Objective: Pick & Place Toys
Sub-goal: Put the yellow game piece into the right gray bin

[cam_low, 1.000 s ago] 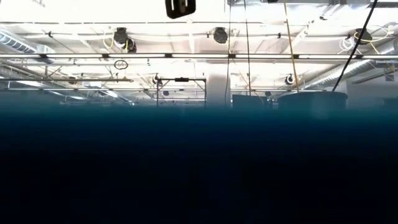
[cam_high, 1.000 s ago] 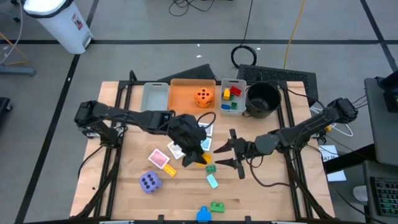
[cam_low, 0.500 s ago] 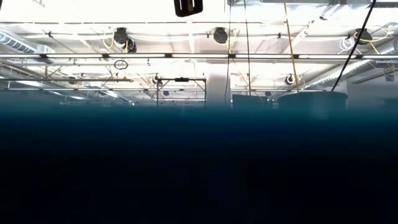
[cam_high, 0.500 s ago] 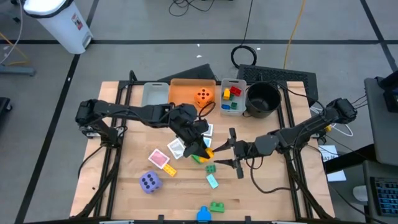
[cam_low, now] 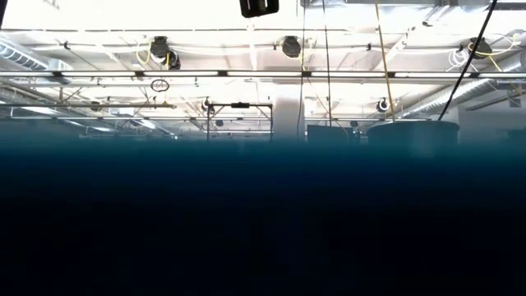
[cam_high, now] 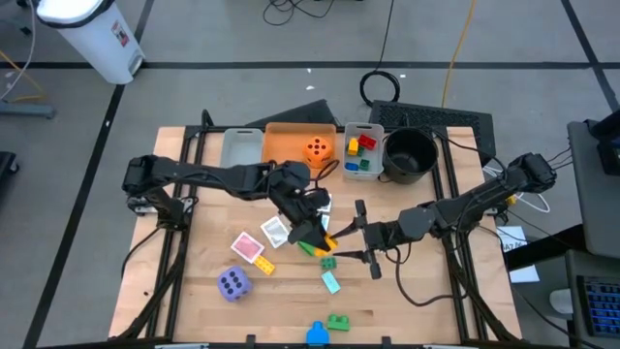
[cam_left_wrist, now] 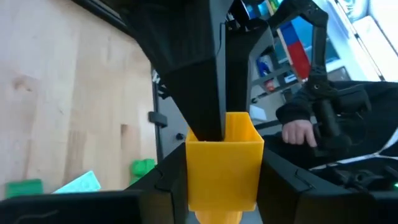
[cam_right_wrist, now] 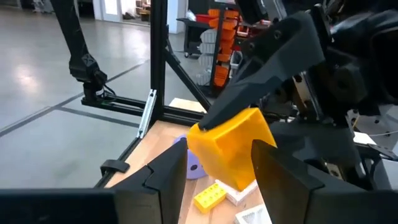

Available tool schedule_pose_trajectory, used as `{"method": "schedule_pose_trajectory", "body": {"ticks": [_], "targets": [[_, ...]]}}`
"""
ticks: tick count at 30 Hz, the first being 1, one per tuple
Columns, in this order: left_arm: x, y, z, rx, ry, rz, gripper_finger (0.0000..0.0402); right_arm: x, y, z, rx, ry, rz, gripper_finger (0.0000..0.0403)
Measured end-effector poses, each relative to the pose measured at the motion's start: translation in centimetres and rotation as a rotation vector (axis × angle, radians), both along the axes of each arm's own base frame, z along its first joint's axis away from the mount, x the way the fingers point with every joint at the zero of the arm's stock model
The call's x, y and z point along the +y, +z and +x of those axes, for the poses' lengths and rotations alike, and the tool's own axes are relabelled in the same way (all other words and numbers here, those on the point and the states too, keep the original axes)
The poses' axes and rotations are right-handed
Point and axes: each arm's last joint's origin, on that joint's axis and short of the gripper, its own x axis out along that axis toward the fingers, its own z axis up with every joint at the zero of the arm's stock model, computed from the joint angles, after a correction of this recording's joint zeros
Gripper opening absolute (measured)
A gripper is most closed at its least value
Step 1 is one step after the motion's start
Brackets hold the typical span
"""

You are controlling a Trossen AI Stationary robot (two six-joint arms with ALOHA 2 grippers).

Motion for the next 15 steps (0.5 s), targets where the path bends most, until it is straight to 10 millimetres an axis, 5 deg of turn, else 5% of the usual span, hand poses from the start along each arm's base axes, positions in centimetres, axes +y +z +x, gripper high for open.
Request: {"method": "schedule_pose_trajectory", "body": {"ticks": [6,15], "targets": [[-0.08,-0.33,0.34,0.003,-0.029,-0.022,0.0158,0.03,0.12,0.01,-0.012,0.004,0.008,0.0155],[0.12,-0.33,0.72,-0.019,-0.042,-0.048,0.0140,0.10,0.15,-0.01,-0.016,0.017,0.006,0.0065]]}}
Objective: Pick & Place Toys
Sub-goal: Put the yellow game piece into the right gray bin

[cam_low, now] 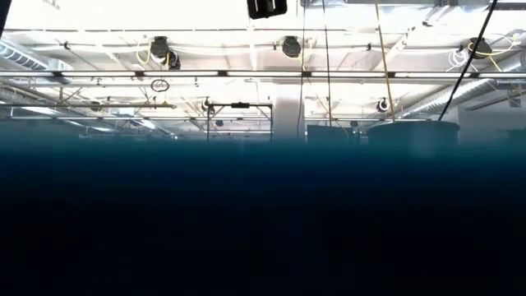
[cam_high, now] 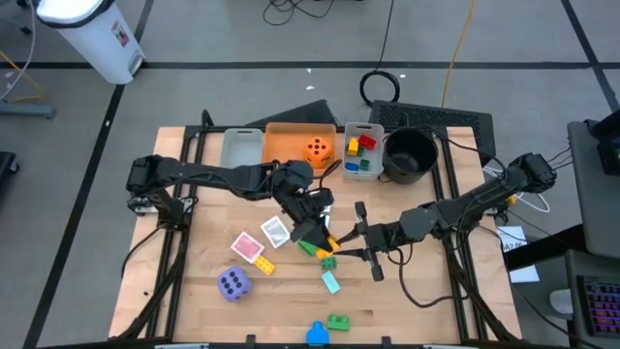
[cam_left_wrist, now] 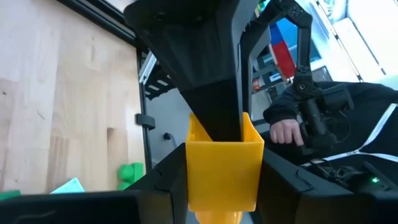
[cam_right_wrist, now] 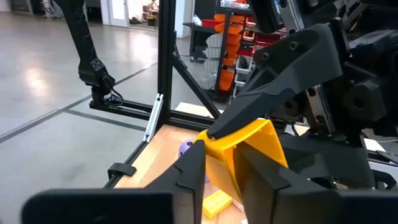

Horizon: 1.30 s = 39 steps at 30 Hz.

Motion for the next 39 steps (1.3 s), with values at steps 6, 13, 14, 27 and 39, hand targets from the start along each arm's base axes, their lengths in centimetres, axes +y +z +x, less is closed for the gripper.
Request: {"method": "schedule_pose_trajectory", "body": {"ticks": [6,13,14,27,39], "targets": [[0.1,0.0,0.0,-0.006,0.006,0.001,0.0166,0.0,0.0,0.0,0.003,-0.009,0.007,0.0031],[0.4,0.0,0.0,-0.001,0.012,-0.003,0.0171,-0.1,0.0,0.0,0.006,-0.019,0.027,0.0014],[0.5,0.0,0.0,-0.001,0.012,-0.003,0.0171,-0.1,0.0,0.0,0.006,-0.021,0.027,0.0014],[2.4,0.9,0.1,-0.069,0.032,-0.029,0.0172,-0.2,0.4,0.0,-0.022,-0.035,0.061,0.0013],[4.4,1.4,0.0,-0.117,0.042,-0.033,0.0173,-0.3,0.7,-0.1,-0.040,-0.063,0.076,0.0012]]}}
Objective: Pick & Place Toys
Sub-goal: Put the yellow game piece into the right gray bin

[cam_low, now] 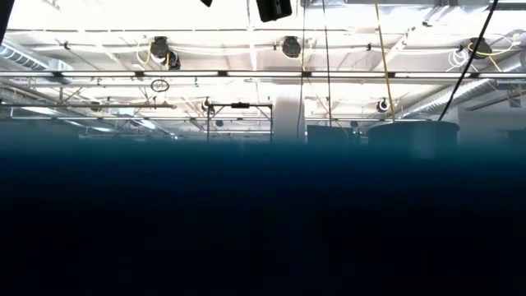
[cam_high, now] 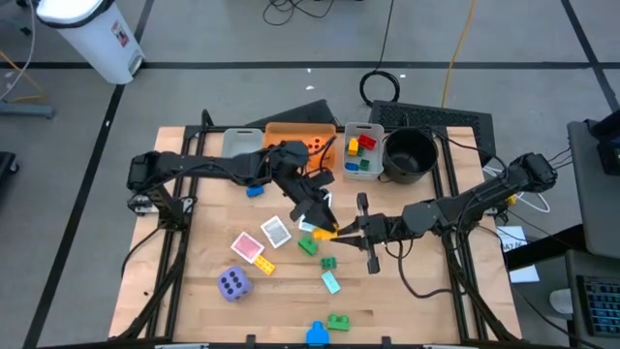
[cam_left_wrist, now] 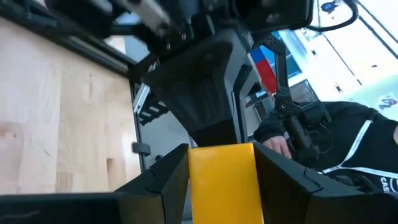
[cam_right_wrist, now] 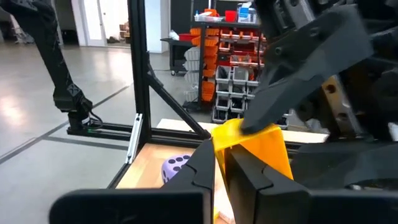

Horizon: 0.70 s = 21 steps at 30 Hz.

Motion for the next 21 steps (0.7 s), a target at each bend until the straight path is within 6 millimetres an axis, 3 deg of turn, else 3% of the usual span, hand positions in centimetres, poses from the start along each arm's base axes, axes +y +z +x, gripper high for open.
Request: {"method": "schedule_pose_trajectory", "body": {"ticks": [12,21], "targets": [[4.0,2.1,-0.4,-0.179,0.045,-0.015,0.0172,-0.1,-0.3,0.0,0.019,-0.061,0.012,0.0010],[8.4,5.1,-3.8,-0.271,0.156,0.031,0.0173,-3.7,0.3,-0.7,0.093,-0.204,0.106,0.0009]]}}
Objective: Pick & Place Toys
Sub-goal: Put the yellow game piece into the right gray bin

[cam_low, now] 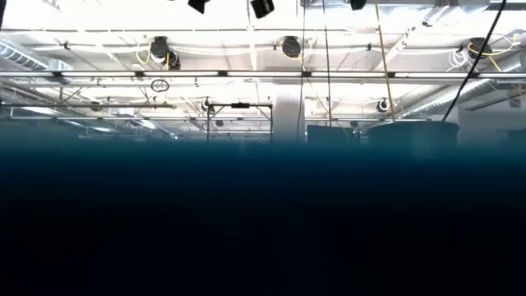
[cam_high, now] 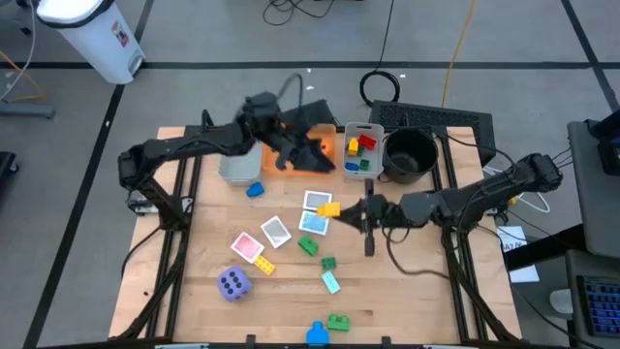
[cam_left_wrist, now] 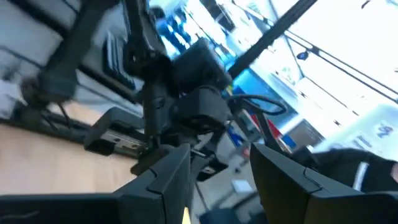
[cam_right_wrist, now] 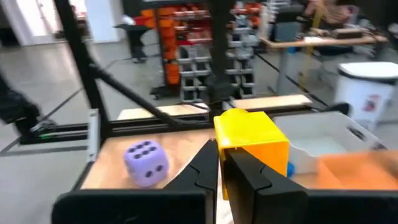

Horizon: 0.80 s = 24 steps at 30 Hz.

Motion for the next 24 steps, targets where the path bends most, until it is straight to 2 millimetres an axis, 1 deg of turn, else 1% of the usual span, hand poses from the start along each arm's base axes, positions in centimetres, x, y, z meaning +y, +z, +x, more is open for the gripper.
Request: {"method": "schedule_pose_trajectory", "body": {"ticks": [5,9,12,15,18,21,22,24], "targets": [[1.0,2.5,-2.6,-0.085,0.052,0.057,0.0172,-3.0,0.8,-0.8,0.012,-0.103,0.006,0.0009],[1.0,4.2,-4.8,-0.141,0.083,0.117,0.0172,-6.3,1.8,-1.4,0.012,-0.178,-0.002,0.0003],[0.6,5.1,-6.3,-0.161,0.093,0.155,0.0172,-8.9,3.4,-1.5,0.032,-0.237,-0.013,0.0003],[0.2,5.8,-7.5,-0.170,0.098,0.186,0.0172,-11.5,5.9,-1.3,0.025,-0.297,-0.052,0.0003],[-0.2,6.4,-8.8,-0.175,0.077,0.207,0.0172,-14.0,8.2,-1.1,0.078,-0.354,-0.089,0.0002],[-0.6,6.9,-9.7,-0.187,0.038,0.221,0.0172,-16.4,9.8,-0.7,0.179,-0.419,-0.102,0.0001],[-0.8,7.0,-10.1,-0.185,0.024,0.222,0.0172,-17.1,10.2,-0.5,0.222,-0.432,-0.100,0.0001],[-1.1,7.3,-10.7,-0.194,0.005,0.235,0.0172,-18.3,10.1,0.0,0.327,-0.440,-0.077,0.0001]]}}
